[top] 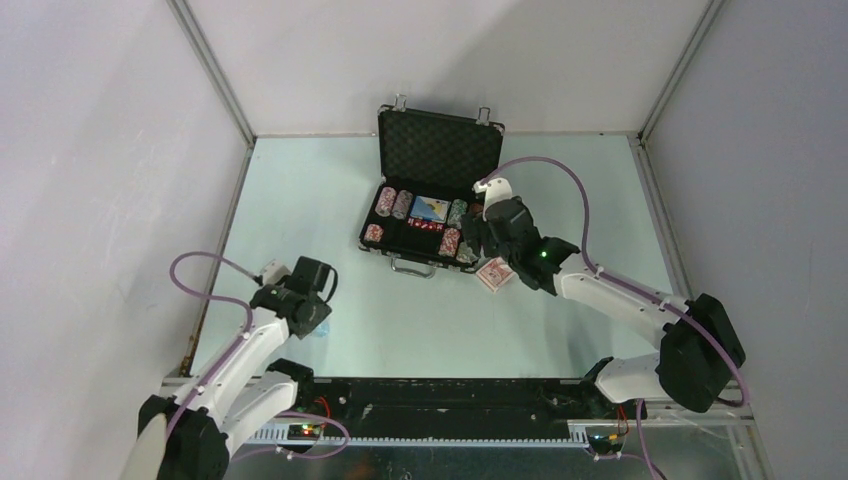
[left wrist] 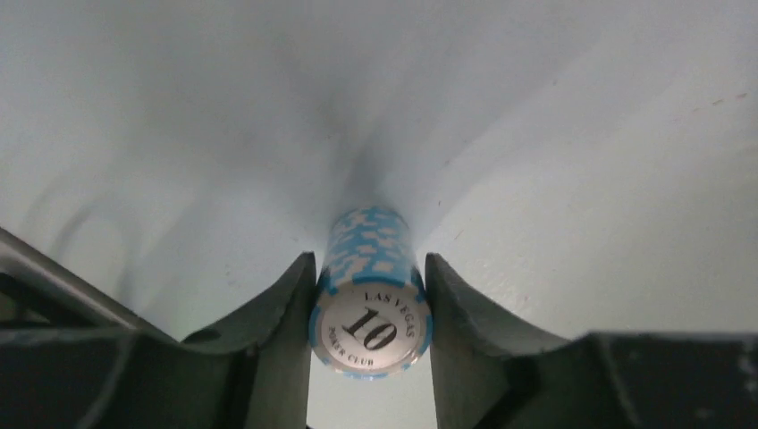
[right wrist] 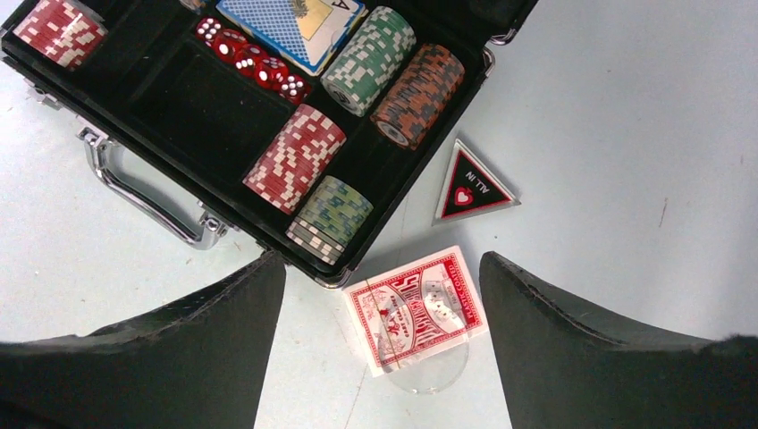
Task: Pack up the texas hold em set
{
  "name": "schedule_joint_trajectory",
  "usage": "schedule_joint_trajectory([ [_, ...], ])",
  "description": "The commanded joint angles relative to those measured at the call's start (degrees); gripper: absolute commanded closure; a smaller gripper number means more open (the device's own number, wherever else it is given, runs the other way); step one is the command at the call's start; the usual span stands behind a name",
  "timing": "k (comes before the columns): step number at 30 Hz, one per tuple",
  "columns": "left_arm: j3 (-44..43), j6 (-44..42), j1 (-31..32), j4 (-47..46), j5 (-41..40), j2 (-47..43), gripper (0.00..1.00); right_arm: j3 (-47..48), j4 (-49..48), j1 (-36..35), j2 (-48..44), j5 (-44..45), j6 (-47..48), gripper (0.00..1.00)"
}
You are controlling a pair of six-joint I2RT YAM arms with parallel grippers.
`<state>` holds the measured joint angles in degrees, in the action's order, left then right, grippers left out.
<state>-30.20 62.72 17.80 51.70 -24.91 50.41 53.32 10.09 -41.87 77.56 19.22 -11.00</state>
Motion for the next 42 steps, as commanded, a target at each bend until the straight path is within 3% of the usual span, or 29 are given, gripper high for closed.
schedule_joint_trajectory([
  [1, 0.3, -3.8, -0.3, -7.5, 3.2, 0.2, 0.88, 0.1, -2.5, 0.2, -2.1, -4.9, 0.5, 0.20],
  [3, 0.4, -10.7, -0.3, -12.3, 9.6, -1.0, 0.98, -0.9, -4.1, 0.6, -3.4, -14.7, 2.1, 0.22],
  [6, 0.2, -20.9, -0.2, -17.5, 17.6, -3.2, 1.00, -3.5, -8.5, 1.2, -5.8, -30.3, 4.4, 0.22],
  [12, -0.1, -26.5, 0.0, -27.3, 37.5, -1.9, 1.00, -5.3, -13.2, -0.4, -7.8, -47.5, 10.1, 0.28],
  [16, -5.0, -29.5, 2.2, -27.5, 51.4, 5.9, 1.00, -5.3, -13.1, -5.5, -7.0, -49.4, 15.5, 0.29],
  [20, -11.3, -33.7, 5.1, -24.7, 55.7, 9.5, 1.00, -5.3, -13.2, -8.4, -4.7, -49.4, 18.5, 0.29],
  [26, -12.3, -36.6, 6.1, -26.4, 64.9, 8.6, 1.00, -5.3, -12.6, -9.6, -2.9, -53.0, 21.2, 0.32],
  [42, -12.5, -34.2, 8.4, -31.9, 70.4, 5.8, 1.00, -1.9, -15.1, -15.1, 3.3, -47.7, 19.1, 0.37],
])
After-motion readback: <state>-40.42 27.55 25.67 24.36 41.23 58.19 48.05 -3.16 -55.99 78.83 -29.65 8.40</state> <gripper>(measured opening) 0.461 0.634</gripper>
